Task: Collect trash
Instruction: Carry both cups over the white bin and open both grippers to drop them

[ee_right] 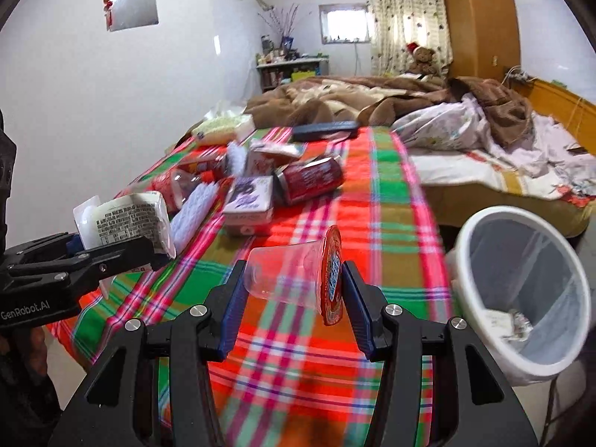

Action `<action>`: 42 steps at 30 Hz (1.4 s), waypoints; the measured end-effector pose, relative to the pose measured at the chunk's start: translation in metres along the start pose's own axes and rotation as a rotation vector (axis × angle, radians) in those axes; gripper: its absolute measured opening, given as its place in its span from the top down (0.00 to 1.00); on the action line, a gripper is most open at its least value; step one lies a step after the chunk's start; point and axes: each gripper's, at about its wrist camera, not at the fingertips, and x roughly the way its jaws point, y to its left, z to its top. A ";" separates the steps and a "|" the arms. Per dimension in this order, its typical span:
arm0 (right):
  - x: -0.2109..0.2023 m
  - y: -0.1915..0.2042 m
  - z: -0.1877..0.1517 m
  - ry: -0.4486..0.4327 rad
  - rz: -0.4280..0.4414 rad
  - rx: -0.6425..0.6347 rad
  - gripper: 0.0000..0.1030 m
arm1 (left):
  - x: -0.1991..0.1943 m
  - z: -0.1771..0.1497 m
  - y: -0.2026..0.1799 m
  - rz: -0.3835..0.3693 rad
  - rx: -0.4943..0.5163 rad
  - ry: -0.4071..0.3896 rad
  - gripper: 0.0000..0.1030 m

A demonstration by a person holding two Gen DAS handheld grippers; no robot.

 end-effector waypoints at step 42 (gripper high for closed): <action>-0.027 -0.192 -0.012 0.028 -0.327 0.230 0.50 | 0.131 0.046 -0.218 -0.259 0.277 0.119 0.45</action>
